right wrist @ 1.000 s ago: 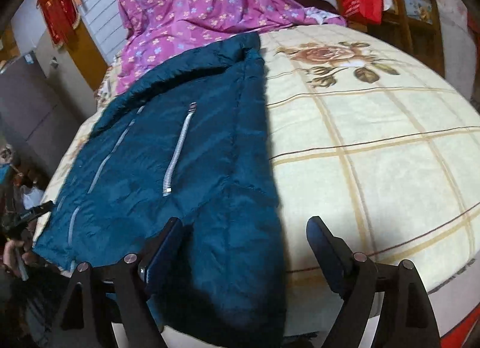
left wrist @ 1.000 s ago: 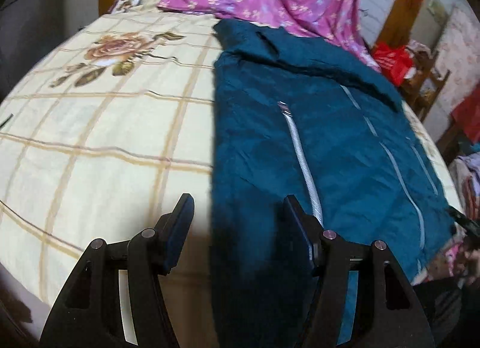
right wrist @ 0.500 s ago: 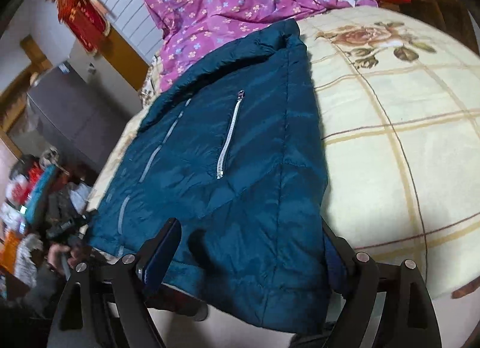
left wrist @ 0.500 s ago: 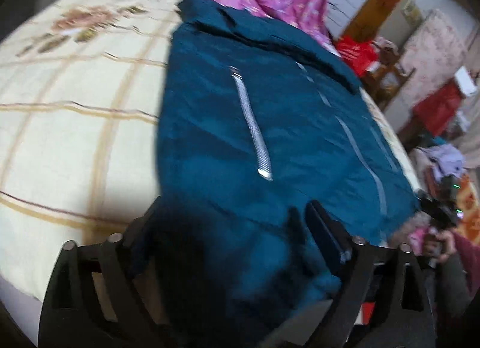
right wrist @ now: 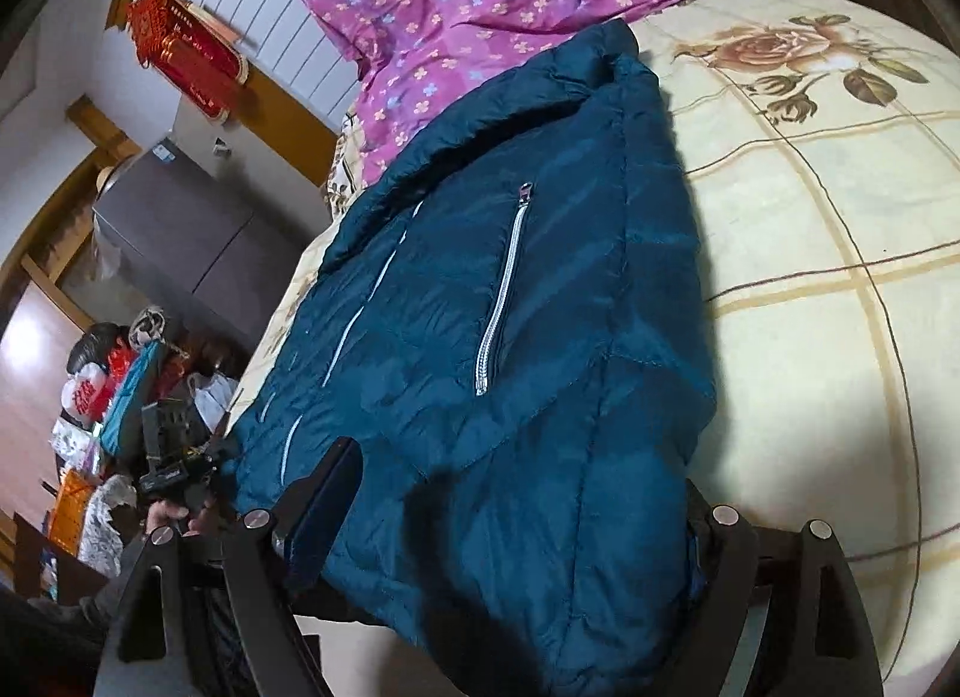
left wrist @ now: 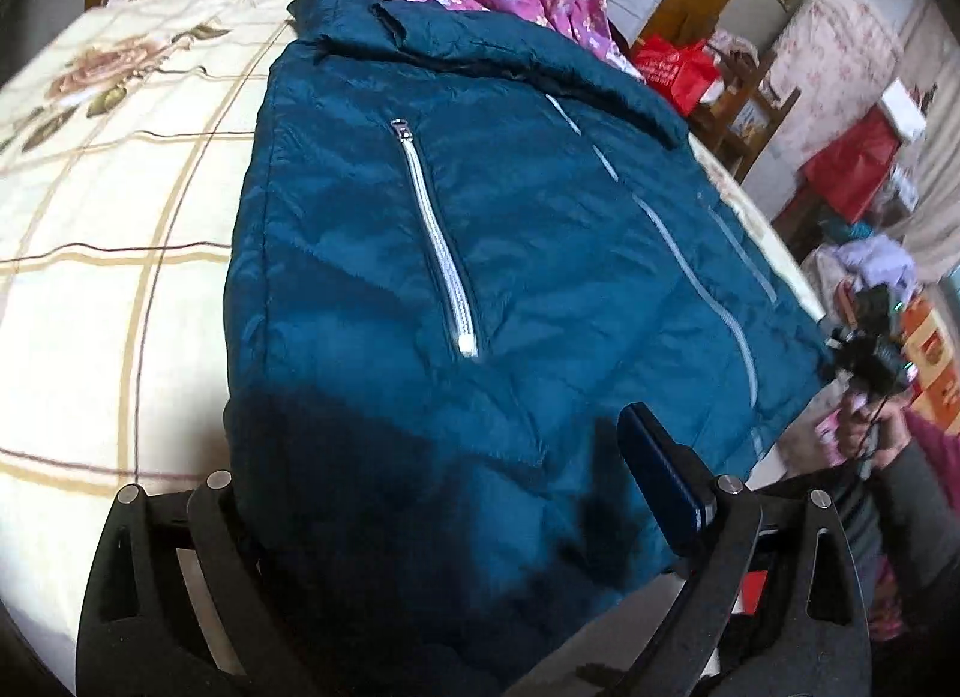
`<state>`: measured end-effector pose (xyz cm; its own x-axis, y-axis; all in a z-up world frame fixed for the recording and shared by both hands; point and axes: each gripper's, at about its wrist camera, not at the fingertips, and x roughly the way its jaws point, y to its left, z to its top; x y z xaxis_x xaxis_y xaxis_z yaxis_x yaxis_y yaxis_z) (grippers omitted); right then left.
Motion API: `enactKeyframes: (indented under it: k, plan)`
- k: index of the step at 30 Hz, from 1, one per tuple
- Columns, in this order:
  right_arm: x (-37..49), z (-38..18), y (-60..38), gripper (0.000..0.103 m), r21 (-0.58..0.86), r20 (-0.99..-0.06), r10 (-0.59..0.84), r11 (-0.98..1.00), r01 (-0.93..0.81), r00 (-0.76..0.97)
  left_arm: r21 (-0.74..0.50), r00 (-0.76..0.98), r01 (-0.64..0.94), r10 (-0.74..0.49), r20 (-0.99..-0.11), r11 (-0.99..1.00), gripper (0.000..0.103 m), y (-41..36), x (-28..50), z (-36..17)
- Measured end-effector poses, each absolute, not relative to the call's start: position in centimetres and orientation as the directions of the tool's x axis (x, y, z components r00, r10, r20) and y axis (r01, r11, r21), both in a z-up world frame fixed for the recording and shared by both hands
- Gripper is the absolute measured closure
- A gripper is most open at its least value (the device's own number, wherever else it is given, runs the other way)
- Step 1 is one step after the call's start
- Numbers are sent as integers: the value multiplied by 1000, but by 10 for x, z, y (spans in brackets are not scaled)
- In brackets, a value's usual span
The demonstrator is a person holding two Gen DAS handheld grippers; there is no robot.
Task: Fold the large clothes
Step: 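Grasp the jacket hem with the left and right grippers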
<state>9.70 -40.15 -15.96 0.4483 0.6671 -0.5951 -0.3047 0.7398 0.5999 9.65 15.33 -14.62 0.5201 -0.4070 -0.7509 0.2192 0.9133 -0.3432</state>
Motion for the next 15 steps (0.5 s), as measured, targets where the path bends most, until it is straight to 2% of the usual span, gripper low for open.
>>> enactKeyframes:
  k: [6, 8, 10, 11, 15]
  plan:
    - [81, -154, -377, 21, 407, -681, 548, 835, -371, 487, -265, 563, 200, -332, -757, 943, 1, 144, 93, -152]
    - [82, -154, -369, 35, 344, -700, 500, 862, -373, 509, -289, 586, 167, -331, -740, 943, 1, 148, 94, -153]
    - [84, -155, -365, 42, 300, -709, 468, 877, -374, 528, -320, 601, 139, -336, -725, 937, 1, 152, 94, -153]
    - [84, -155, -364, 45, 283, -708, 459, 881, -379, 537, -324, 606, 125, -331, -723, 938, 2, 153, 94, -152]
    - [80, -160, -367, 44, 263, -697, 452, 884, -387, 558, -378, 624, 73, -338, -704, 923, 2, 166, 98, -150]
